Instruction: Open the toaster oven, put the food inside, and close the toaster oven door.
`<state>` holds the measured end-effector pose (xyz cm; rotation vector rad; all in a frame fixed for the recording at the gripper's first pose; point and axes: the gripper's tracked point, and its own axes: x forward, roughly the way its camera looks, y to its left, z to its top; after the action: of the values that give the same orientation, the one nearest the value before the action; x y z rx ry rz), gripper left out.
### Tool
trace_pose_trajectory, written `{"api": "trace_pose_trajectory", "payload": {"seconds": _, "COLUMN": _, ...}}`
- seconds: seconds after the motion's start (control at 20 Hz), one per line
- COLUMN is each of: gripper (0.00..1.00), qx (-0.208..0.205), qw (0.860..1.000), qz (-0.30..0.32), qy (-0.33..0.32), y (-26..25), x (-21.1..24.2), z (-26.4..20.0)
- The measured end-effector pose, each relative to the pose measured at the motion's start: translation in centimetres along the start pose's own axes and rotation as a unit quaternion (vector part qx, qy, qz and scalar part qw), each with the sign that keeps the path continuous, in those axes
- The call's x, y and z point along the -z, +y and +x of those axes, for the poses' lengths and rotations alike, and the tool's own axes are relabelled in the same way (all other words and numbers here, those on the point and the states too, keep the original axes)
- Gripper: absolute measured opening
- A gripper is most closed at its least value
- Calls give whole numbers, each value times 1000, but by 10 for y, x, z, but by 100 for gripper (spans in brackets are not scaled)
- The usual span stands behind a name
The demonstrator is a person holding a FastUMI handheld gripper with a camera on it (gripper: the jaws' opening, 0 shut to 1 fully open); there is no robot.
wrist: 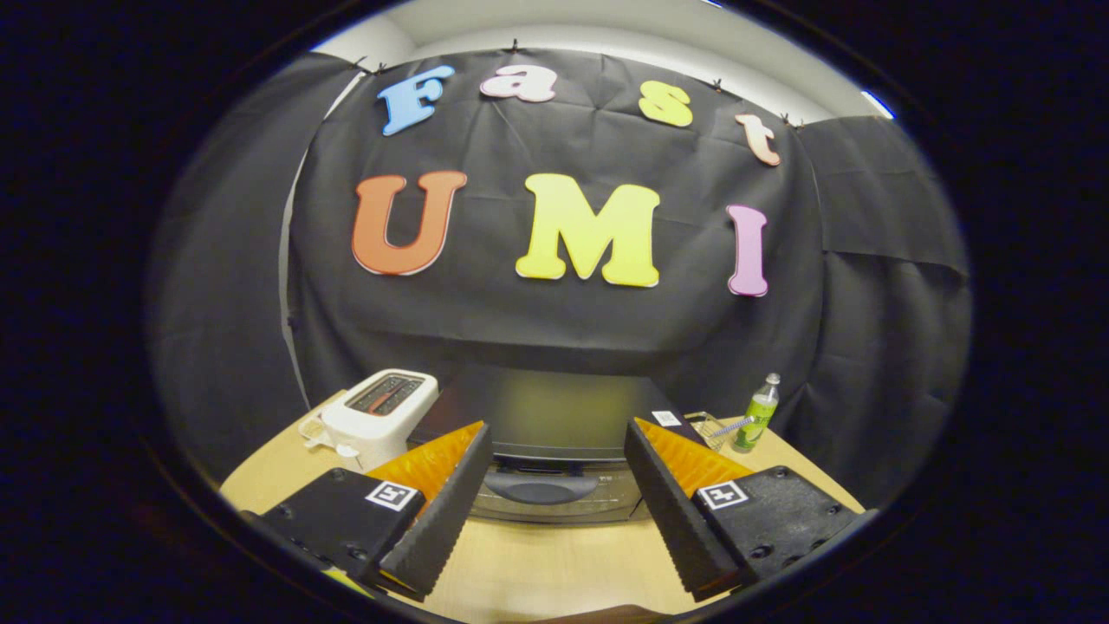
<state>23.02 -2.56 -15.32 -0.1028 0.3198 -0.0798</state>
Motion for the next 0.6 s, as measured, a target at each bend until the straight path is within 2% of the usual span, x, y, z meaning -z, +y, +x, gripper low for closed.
{"api": "trace_pose_trajectory", "payload": {"seconds": 0.2, "gripper": 100, "qx": 0, "qw": 998, "qz": 7, "qy": 62, "y": 4, "x": 42, "z": 37}}
{"api": "trace_pose_trajectory", "payload": {"seconds": 0.35, "gripper": 100, "qx": 2, "qw": 997, "qz": -3, "qy": 83, "y": 8, "x": 56, "z": 56}}
{"api": "trace_pose_trajectory", "payload": {"seconds": 0.45, "gripper": 100, "qx": -12, "qw": 994, "qz": 7, "qy": 106, "y": 15, "x": 69, "z": 61}}
{"api": "trace_pose_trajectory", "payload": {"seconds": 0.6, "gripper": 98, "qx": -7, "qw": 995, "qz": -3, "qy": 102, "y": 12, "x": 62, "z": 61}}
